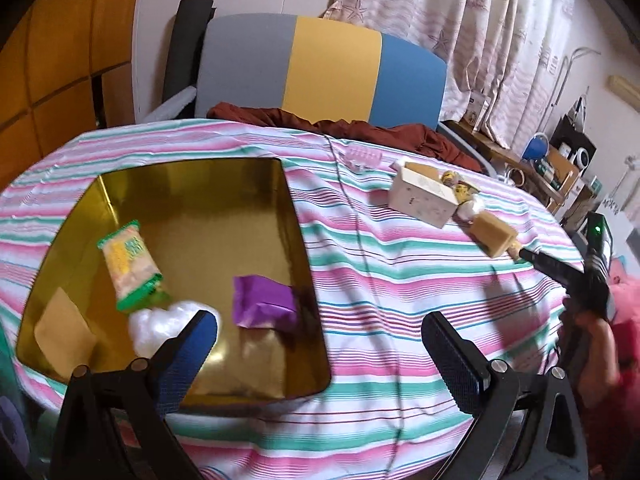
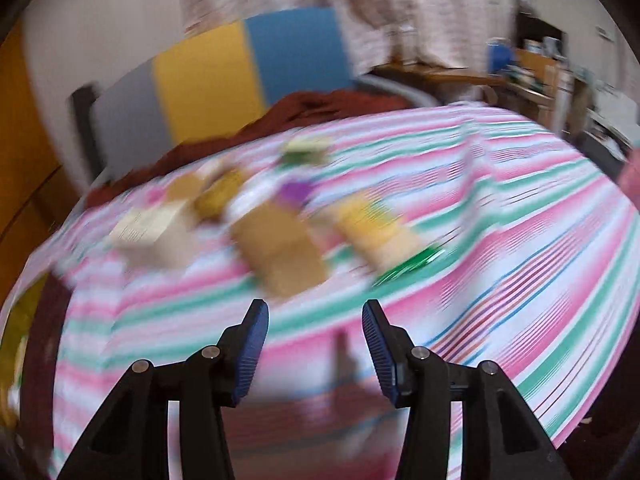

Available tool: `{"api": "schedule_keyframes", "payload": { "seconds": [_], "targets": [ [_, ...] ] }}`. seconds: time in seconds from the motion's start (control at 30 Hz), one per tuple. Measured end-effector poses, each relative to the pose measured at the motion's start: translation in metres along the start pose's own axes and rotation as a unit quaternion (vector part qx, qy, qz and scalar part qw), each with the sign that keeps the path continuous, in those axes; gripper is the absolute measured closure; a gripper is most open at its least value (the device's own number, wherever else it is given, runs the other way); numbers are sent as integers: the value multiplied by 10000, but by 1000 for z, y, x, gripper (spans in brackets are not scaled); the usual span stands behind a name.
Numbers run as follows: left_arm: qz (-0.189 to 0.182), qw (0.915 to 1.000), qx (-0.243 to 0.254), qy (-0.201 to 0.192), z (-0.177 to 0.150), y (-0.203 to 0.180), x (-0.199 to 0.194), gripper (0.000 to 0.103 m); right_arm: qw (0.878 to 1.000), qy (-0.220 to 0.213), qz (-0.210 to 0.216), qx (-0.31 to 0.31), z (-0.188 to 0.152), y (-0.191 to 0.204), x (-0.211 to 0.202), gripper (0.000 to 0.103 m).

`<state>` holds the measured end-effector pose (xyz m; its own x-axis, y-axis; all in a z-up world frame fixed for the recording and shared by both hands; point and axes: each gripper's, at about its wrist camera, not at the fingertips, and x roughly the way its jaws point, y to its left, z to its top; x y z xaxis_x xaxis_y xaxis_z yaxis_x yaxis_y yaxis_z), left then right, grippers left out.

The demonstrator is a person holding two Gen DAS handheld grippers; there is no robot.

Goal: Organize objects
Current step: 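Grasp a second WEIDAN snack bag with the right tool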

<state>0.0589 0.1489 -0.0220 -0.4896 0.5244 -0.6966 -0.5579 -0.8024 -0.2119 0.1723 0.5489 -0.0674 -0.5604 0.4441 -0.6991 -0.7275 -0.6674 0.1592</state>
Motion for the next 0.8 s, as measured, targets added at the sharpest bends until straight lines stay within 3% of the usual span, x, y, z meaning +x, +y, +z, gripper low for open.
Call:
{"api": "schedule_keyframes", "payload": {
  "seconds": [0.1,0.23,0.4,0.5,0.6,0.67,0.7,0.8],
  "targets": [
    [-122,9998,-165,77,-1,-7,1,0,9993,-33,-370,-60,22,-14,16,45],
    [-216,9993,-244,185,-6,-19,4,0,9984,224,-277,-436,41,-13,41,36],
    [-329,9984,-180,426,-15,-39,14,0,9947,648,-247,-764,45,-11,74,36],
    [-359,9980,-53,526,-20,-50,18,0,9933,842,82,-790,38,-11,85,36],
    [-352,9975,50,615,-23,-59,24,0,9905,895,-53,-1039,28,-4,91,36],
    [-384,9968,69,698,-23,-64,28,0,9910,735,-74,-1112,24,0,87,43],
    [-407,9965,72,726,-23,-66,30,0,9913,700,-31,-1118,22,1,85,51],
    [-420,9962,129,750,-20,-74,35,0,9909,632,80,-1190,13,8,76,54]
  ]
}}
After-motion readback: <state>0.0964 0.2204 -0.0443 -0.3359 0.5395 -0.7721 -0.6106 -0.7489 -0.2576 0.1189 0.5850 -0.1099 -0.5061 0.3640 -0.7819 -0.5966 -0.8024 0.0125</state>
